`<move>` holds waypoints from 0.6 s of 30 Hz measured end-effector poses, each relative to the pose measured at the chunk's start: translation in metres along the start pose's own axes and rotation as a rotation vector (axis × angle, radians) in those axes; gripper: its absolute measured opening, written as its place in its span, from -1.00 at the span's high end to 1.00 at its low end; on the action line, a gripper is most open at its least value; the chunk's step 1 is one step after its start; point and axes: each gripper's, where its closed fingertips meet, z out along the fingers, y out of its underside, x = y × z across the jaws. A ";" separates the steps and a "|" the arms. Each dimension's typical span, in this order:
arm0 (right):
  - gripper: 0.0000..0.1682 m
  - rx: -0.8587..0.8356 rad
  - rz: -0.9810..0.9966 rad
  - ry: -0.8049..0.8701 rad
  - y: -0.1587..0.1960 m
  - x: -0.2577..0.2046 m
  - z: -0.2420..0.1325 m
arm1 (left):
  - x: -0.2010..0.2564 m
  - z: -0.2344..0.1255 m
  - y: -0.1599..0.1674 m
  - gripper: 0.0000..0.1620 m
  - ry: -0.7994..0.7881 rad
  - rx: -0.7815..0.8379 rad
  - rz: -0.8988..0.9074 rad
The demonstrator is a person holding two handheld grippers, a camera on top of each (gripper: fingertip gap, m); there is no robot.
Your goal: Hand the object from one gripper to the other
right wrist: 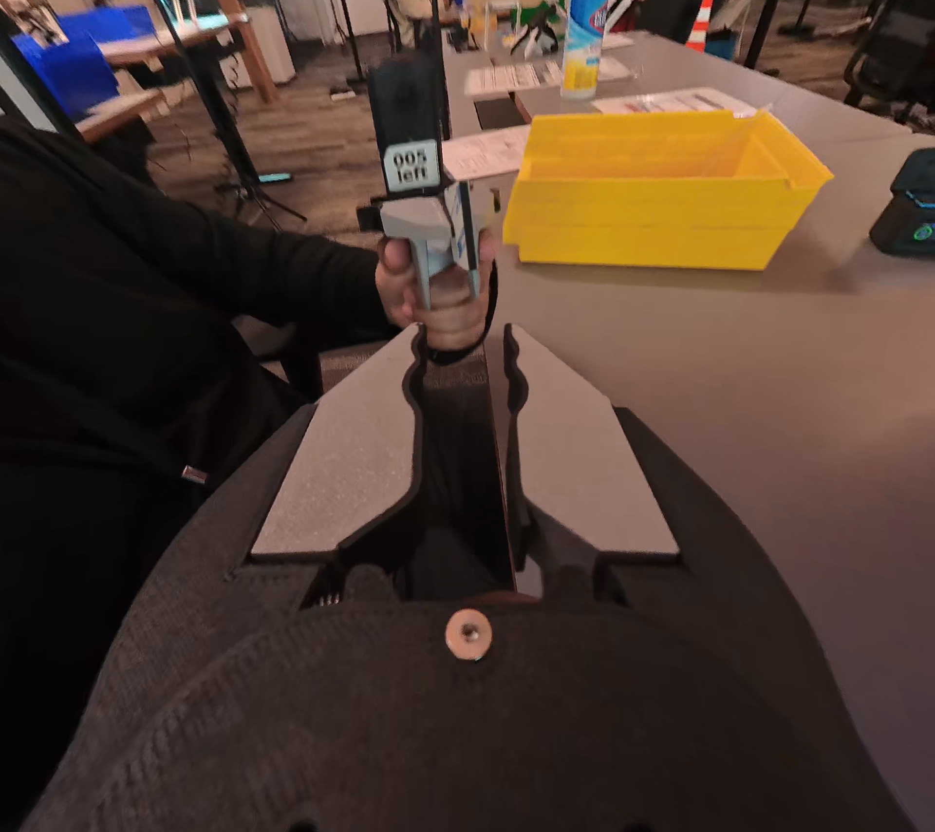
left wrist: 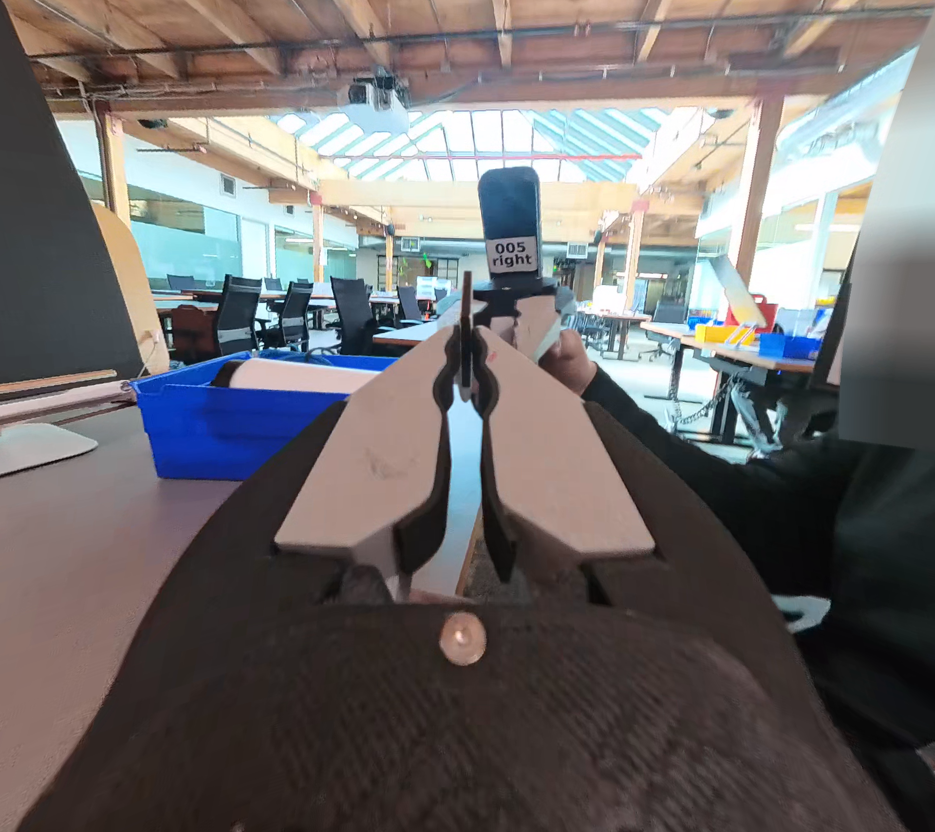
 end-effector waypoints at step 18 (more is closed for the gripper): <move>0.99 -0.095 0.060 0.036 0.013 0.004 -0.007 | -0.009 0.000 0.063 0.50 -0.003 -0.394 -0.090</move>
